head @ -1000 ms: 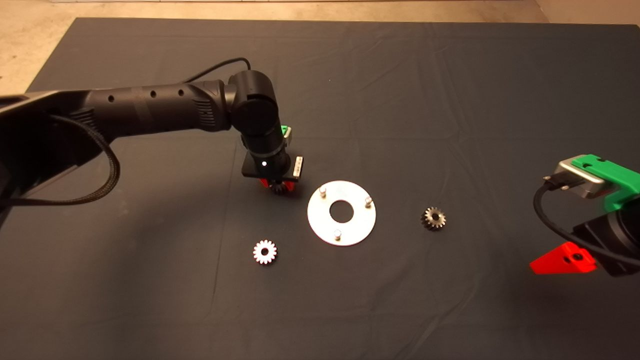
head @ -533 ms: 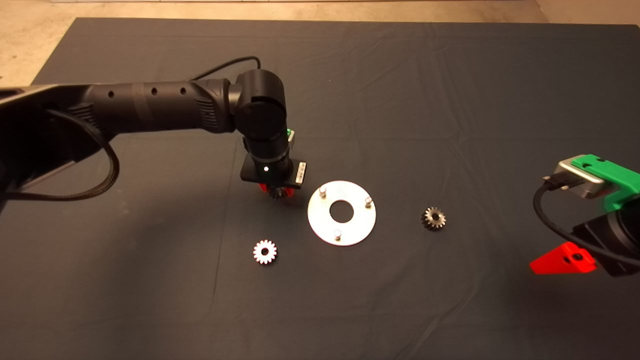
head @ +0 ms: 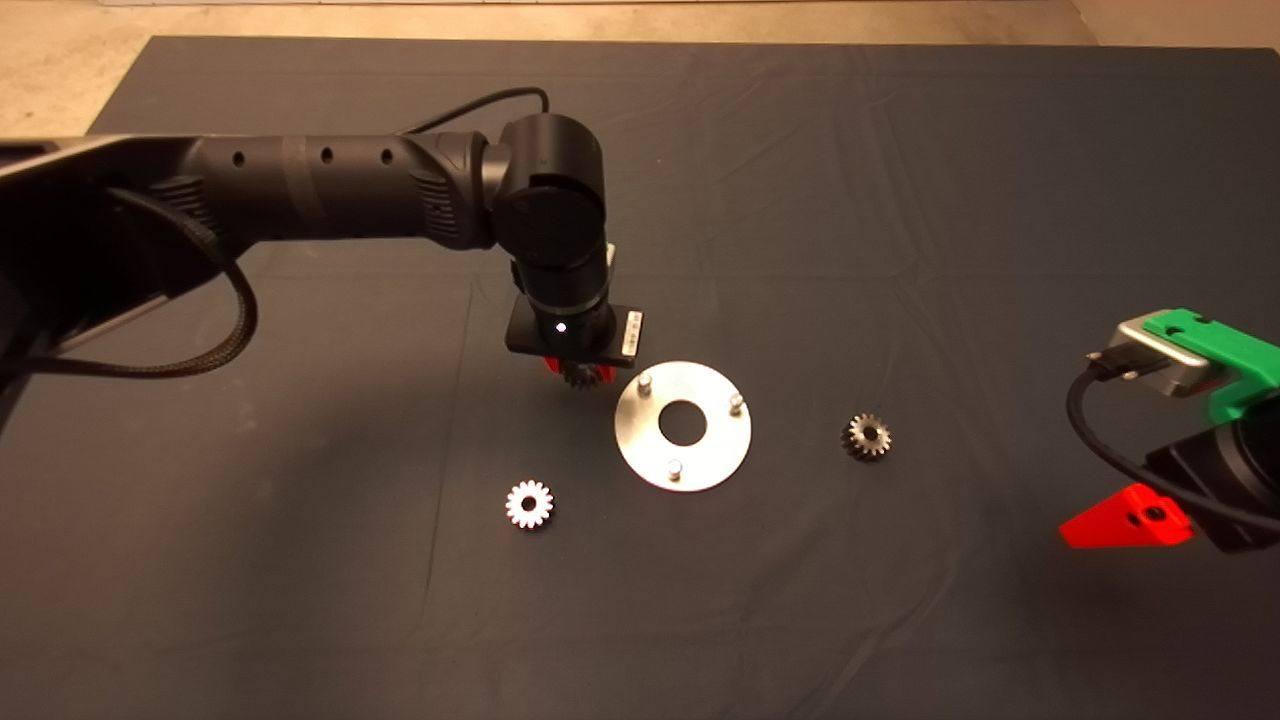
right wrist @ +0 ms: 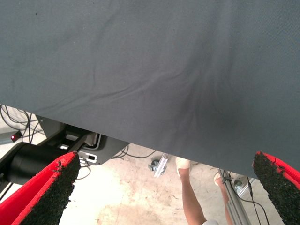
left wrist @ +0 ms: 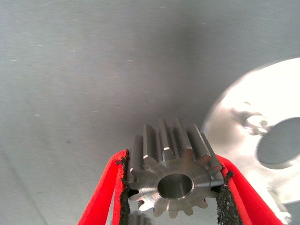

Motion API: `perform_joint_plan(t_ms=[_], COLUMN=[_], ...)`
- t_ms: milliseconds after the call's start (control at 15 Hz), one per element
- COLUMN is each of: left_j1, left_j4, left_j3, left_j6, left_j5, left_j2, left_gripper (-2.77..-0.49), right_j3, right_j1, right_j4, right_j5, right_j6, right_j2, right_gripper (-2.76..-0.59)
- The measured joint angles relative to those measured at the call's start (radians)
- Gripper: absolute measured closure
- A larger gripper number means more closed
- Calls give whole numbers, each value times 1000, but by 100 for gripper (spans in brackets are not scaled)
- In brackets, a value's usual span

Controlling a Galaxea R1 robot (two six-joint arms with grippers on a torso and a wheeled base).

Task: Install three planetary gears onto the carrier pins

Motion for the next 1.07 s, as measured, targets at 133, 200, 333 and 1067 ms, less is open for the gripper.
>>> perform_joint_plan(t_ms=[133,200,333,1067], left_j1=[0,0,0,-13], left_j4=[0,0,0,-5], left_j3=[0,-1,-4,-50], left_j6=[-1,-3,-5,-8], left_j5=[0,0,3,4], left_j2=[11,15,31,106], left_gripper=[-96,-96,-96,-96], right_j3=[0,0,0,0], right_j1=[0,0,0,0], right_j4=[0,0,0,0], right_j5=[0,0,1,0], right_j6=[0,0,0,0], right_j2=[0,0,0,0], right_gripper=[-275,-275,-275,-275])
